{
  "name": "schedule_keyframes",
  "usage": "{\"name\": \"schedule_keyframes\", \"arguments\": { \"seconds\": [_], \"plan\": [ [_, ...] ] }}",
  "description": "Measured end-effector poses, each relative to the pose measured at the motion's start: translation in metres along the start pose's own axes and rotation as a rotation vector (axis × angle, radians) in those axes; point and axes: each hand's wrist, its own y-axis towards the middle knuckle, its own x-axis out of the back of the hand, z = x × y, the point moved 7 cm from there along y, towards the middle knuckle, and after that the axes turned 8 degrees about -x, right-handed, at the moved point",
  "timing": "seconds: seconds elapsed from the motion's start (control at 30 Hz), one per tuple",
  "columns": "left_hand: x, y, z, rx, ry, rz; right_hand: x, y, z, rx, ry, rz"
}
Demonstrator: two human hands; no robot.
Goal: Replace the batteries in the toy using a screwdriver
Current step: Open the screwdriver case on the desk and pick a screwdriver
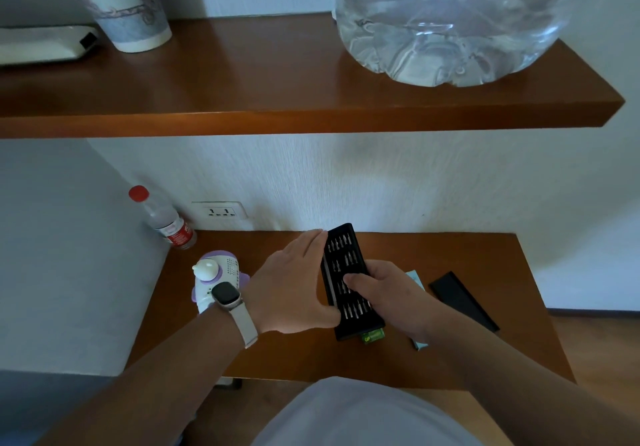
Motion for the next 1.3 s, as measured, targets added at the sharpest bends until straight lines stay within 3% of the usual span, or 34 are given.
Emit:
{"name": "schedule_keyframes", "arguments": {
  "seconds": [0.17, 0.43, 0.77, 0.87, 1.07, 1.17, 1.3],
  "plan": [
    [0.004, -0.003, -0.010, -0.015, 0.127, -0.123, 0.004, -0.004, 0.000, -0.001, -0.026, -0.001],
    [0.009, -0.015, -0.020, -0.080, 0.246, -0.182, 0.005, -0.009, -0.003, -0.013, 0.050, 0.015],
    [0.005, -0.030, -0.011, -0.216, 0.178, -0.435, -0.002, -0.017, -0.005, 0.020, 0.161, 0.034],
    [-0.001, -0.033, -0.005, -0.200, 0.076, -0.465, -0.006, -0.015, -0.006, 0.029, 0.175, 0.027],
    [-0.023, -0.037, 0.005, -0.038, -0.343, -0.471, -0.010, -0.014, -0.006, 0.038, 0.152, -0.013],
    [-0.023, -0.038, 0.005, 0.003, -0.412, -0.525, -0.012, -0.015, -0.009, 0.026, 0.096, -0.033],
    [-0.028, -0.036, 0.014, 0.074, -0.577, -0.468, -0.017, -0.018, -0.009, 0.016, 0.097, -0.032]
  ]
}}
